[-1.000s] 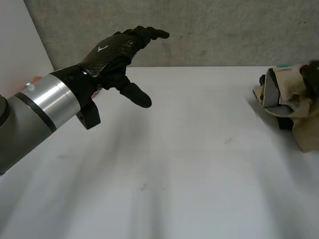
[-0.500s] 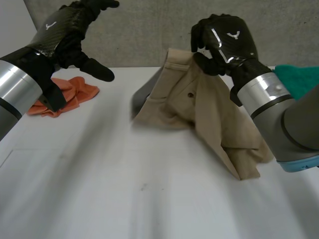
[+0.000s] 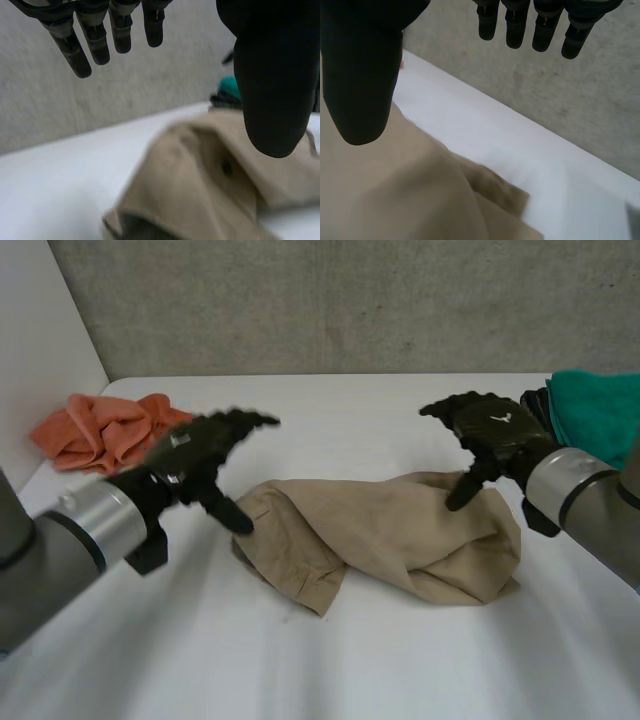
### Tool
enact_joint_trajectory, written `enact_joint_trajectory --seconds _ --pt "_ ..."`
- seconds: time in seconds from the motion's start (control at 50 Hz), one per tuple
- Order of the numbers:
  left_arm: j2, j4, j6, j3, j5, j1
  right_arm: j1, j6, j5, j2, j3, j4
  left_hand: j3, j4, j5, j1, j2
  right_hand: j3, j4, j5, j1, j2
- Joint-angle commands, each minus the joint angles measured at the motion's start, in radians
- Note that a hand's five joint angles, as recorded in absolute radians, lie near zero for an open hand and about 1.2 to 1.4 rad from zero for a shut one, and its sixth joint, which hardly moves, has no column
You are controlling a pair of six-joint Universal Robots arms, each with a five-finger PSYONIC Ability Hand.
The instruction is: Fold the laundry.
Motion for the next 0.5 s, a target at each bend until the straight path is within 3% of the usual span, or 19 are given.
enact_joint_trajectory --seconds 0.02,0.14,0.2,0.22,0.24,0.36,0.5 --pt "-0.147 0.065 0.129 0.017 -0.035 -0.059 0.004 -0.173 0.042 -0.014 0.136 -0.068 -0.039 -0.028 -0.049 -0.013 -0.032 -0.031 -0.037 -0.048 -0.048 -0.035" --pt "-0.315 0.079 0.169 0.14 -0.129 -0.116 0.05 -0.25 0.089 0.06 0.209 -0.226 -0.031 -0.02 -0.041 -0.005 -0.024 -0.031 -0.037 -0.048 -0.048 -0.035" --pt "-0.363 0.06 0.183 0.183 -0.163 -0.116 0.065 -0.25 0.128 0.132 0.196 -0.29 0.547 0.558 0.537 0.572 0.553 -0.031 -0.037 -0.048 -0.048 -0.035" --pt "-0.38 0.044 0.191 0.209 -0.185 -0.107 0.067 -0.249 0.141 0.147 0.188 -0.3 1.029 1.04 1.019 1.054 1.035 -0.031 -0.037 -0.048 -0.048 -0.035" --pt "-0.383 0.039 0.194 0.22 -0.198 -0.101 0.068 -0.249 0.154 0.156 0.179 -0.304 1.182 1.192 1.171 1.207 1.188 -0.031 -0.037 -0.048 -0.048 -0.035" --pt "-0.301 0.097 0.201 0.318 -0.294 0.002 0.044 -0.227 0.212 0.111 0.156 -0.297 1.183 1.194 1.173 1.209 1.189 -0.031 -0.037 -0.048 -0.048 -0.035" --pt "-0.198 0.272 0.133 0.413 -0.262 0.007 0.012 -0.14 0.181 0.008 0.183 -0.32 1.183 1.194 1.173 1.209 1.189 -0.031 -0.037 -0.048 -0.048 -0.035"
